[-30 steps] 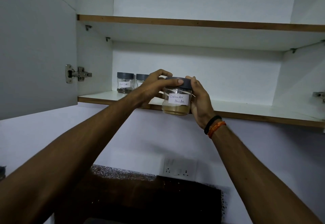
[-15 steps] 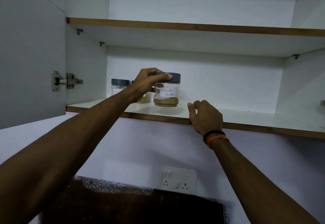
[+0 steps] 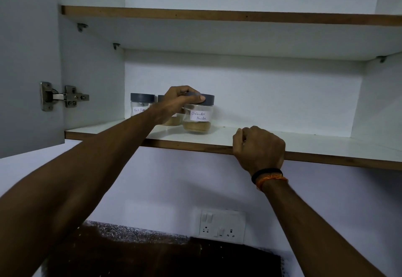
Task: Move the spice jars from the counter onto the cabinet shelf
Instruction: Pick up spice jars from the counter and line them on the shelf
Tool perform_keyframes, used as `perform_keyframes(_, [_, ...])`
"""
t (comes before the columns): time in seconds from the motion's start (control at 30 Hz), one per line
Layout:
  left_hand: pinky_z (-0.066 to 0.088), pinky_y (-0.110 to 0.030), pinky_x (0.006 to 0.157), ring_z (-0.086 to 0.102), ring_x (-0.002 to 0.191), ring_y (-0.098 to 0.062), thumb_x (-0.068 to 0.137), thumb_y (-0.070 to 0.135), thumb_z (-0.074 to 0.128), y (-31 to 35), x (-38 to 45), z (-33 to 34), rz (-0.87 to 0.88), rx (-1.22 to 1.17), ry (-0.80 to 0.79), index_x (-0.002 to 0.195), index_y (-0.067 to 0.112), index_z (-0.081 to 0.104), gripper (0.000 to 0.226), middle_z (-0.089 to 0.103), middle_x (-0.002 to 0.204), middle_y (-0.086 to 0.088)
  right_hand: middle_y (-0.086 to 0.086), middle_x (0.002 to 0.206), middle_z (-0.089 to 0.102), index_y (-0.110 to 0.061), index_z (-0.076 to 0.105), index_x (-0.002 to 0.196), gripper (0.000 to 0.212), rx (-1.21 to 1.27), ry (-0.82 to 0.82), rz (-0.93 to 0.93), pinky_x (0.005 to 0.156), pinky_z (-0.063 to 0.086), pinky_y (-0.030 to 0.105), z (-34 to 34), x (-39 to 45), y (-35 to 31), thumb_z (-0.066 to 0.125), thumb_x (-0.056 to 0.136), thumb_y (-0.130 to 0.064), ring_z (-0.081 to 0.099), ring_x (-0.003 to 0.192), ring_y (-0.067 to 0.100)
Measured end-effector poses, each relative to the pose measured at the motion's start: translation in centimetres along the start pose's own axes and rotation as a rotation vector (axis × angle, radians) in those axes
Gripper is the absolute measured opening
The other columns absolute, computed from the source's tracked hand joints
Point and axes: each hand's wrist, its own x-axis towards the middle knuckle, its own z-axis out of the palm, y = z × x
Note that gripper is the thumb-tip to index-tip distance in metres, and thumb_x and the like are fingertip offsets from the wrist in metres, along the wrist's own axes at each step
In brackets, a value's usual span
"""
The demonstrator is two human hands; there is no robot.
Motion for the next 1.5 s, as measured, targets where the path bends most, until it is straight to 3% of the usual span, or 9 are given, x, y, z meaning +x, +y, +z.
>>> perform_keyframes(0.3, [0.058, -0.033, 0.082, 0.07, 0.096, -0.014, 0.088, 0.029, 0.075, -2.3, 2.1, 0.4, 0.042, 0.061, -0.055, 0.107, 0.014, 0.072, 0.025, 0.075, 0.104, -0.001, -0.001, 0.047, 0.05, -0.016, 0.057, 0.052, 0.041, -0.009, 0.095, -0.027, 0.052, 0.021, 0.022, 0.3, -0.1, 0.1, 0.049, 0.088, -0.032, 0.034, 0.043, 0.016])
perform_keyframes(0.5, [0.053, -0.034, 0.085, 0.065, 0.1, -0.017, 0.09, 0.026, 0.073, -2.0, 3.9, -0.7, 0.158, 0.412, -0.03, 0.108, 0.015, 0.075, 0.02, 0.073, 0.101, 0.005, 0.001, 0.049, 0.053, -0.014, 0.061, 0.054, 0.039, 0.031, 0.096, -0.045, 0.049, 0.035, 0.022, 0.6, -0.3, 0.3, 0.053, 0.088, -0.031, 0.043, 0.043, 0.018])
perform_keyframes(0.63, [0.054, -0.037, 0.086, 0.068, 0.098, -0.02, 0.091, 0.025, 0.072, -1.8, 4.9, -2.0, 0.187, 0.589, -0.089, 0.106, 0.011, 0.077, 0.021, 0.076, 0.104, -0.003, 0.0, 0.048, 0.052, -0.015, 0.059, 0.054, 0.039, 0.022, 0.113, -0.048, 0.049, 0.035, 0.022, 0.7, -0.3, 0.2, 0.052, 0.088, -0.03, 0.041, 0.042, 0.017])
perform_keyframes(0.87, [0.05, -0.03, 0.082, 0.067, 0.09, -0.013, 0.092, 0.026, 0.07, -1.8, 6.1, -2.7, 0.202, 0.762, -0.126, 0.097, 0.019, 0.079, 0.012, 0.077, 0.094, 0.004, 0.0, 0.048, 0.051, -0.015, 0.058, 0.053, 0.039, 0.017, 0.133, -0.058, 0.05, 0.031, 0.022, 0.8, -0.3, 0.3, 0.05, 0.089, -0.031, 0.04, 0.043, 0.017])
perform_keyframes(1.1, [0.045, -0.027, 0.076, 0.064, 0.086, -0.014, 0.093, 0.024, 0.067, -2.5, 6.8, -2.5, 0.192, 0.823, -0.113, 0.099, 0.014, 0.078, 0.016, 0.076, 0.095, -0.001, 0.0, 0.048, 0.052, -0.015, 0.059, 0.054, 0.039, 0.035, 0.132, -0.059, 0.049, 0.037, 0.023, 0.9, -0.4, 0.3, 0.052, 0.089, -0.031, 0.042, 0.043, 0.018])
perform_keyframes(1.4, [0.047, -0.03, 0.079, 0.065, 0.092, -0.021, 0.094, 0.024, 0.067, -2.4, 7.0, -2.5, 0.182, 0.882, -0.135, 0.104, 0.011, 0.076, 0.019, 0.075, 0.1, -0.004, 0.0, 0.049, 0.053, -0.015, 0.06, 0.055, 0.04, 0.014, 0.149, -0.072, 0.053, 0.029, 0.022, 0.8, -0.4, 0.3, 0.049, 0.089, -0.032, 0.041, 0.044, 0.017])
perform_keyframes(1.5, [0.045, -0.03, 0.082, 0.066, 0.099, -0.022, 0.094, 0.026, 0.067, -2.2, 6.9, -2.5, 0.163, 0.877, -0.131, 0.104, 0.014, 0.076, 0.019, 0.075, 0.103, -0.003, 0.001, 0.05, 0.053, -0.014, 0.06, 0.055, 0.039, 0.023, 0.125, -0.065, 0.05, 0.035, 0.023, 0.7, -0.4, 0.3, 0.051, 0.089, -0.031, 0.043, 0.044, 0.018])
